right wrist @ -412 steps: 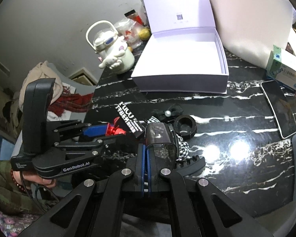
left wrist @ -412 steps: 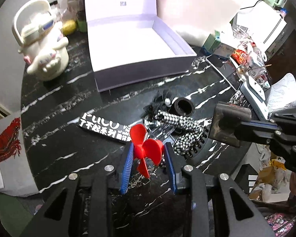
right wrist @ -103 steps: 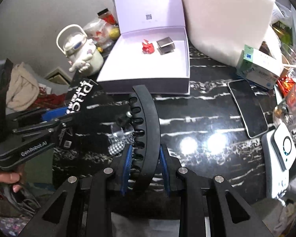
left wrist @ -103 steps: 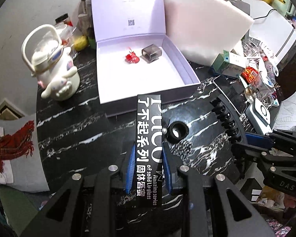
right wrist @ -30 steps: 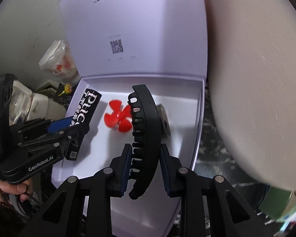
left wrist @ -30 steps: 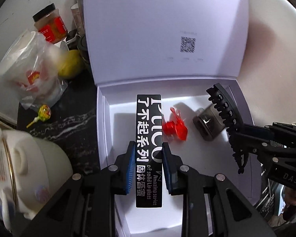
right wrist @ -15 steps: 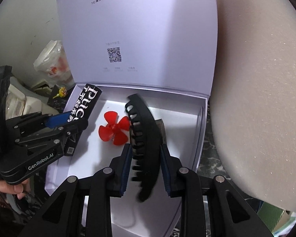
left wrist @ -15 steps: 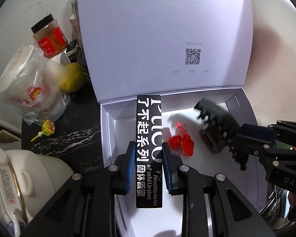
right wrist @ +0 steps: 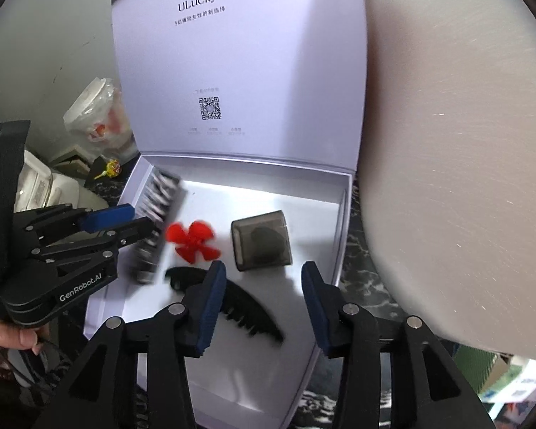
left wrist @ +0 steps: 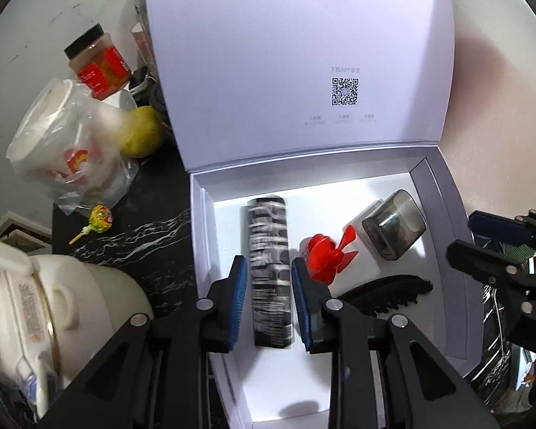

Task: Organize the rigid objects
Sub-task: 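Release the black card in the box and withdraw both open grippers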

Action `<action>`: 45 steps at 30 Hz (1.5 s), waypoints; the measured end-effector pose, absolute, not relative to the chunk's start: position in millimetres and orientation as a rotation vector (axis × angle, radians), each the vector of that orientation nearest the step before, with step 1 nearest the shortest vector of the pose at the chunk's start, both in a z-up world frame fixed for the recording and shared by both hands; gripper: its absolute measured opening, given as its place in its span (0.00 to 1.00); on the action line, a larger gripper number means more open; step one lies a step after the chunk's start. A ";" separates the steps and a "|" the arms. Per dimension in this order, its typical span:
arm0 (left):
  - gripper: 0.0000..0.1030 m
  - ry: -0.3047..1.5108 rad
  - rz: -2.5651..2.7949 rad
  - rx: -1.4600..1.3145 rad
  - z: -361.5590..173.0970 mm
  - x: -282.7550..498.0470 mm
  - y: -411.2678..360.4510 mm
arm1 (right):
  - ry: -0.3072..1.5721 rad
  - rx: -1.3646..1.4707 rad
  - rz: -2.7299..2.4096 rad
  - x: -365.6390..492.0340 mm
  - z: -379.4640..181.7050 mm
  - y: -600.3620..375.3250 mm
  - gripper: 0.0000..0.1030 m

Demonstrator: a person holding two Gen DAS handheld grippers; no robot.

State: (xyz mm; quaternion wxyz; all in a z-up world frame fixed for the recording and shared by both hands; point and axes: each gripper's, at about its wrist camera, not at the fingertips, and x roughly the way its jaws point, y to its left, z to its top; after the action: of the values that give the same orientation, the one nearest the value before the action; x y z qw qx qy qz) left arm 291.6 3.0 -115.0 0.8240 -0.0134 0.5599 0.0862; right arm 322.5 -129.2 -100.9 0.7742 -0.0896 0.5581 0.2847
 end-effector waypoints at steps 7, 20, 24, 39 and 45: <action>0.25 1.174 0.194 -0.016 -101.2 278.8 2.8 | 1.185 -0.195 0.601 310.6 -84.4 -135.0 0.46; 0.25 1.104 0.195 0.006 -63.7 248.6 -7.1 | 1.122 -0.202 0.593 279.8 -49.3 -142.2 0.47; 0.25 1.083 0.196 0.010 -52.4 238.1 -10.1 | 1.100 -0.200 0.590 268.3 -37.0 -144.9 0.47; 0.25 0.998 0.203 -0.002 -14.4 194.1 -20.7 | 1.034 -0.185 0.575 219.3 -3.1 -157.2 0.49; 0.25 0.982 0.193 -0.025 -5.2 174.5 -27.2 | 1.005 -0.185 0.565 198.1 7.9 -164.8 0.50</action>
State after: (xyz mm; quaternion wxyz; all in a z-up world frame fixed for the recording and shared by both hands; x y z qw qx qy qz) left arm 174.5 -27.2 -5.2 0.8773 -0.0118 0.4707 0.0927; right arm 198.1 -164.8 7.9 0.8344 -0.0873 0.4745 0.2665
